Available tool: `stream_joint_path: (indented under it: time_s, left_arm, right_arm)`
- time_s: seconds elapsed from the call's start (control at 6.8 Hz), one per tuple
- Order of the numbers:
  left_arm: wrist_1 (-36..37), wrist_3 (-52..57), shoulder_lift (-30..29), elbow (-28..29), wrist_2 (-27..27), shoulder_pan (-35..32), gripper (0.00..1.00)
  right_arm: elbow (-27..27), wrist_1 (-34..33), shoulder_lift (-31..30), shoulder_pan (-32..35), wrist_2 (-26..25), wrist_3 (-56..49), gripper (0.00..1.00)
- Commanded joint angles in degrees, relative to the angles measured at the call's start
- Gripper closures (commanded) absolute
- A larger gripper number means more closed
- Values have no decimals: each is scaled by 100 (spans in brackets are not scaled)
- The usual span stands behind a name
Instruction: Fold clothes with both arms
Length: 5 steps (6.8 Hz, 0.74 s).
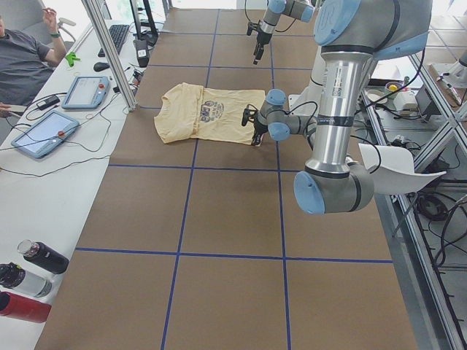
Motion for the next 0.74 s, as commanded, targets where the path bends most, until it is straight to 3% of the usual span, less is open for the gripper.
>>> stream_joint_path:
  time_s: [0.0, 0.59]
  left_arm:
    - [0, -3, 9, -4, -10, -3, 70]
    - [17, -21, 18, -13, -19, -3, 70]
  right_arm:
    - [-4, 0, 0, 0, 0, 0, 0]
    - [-4, -9, 0, -9, -53, 0, 0]
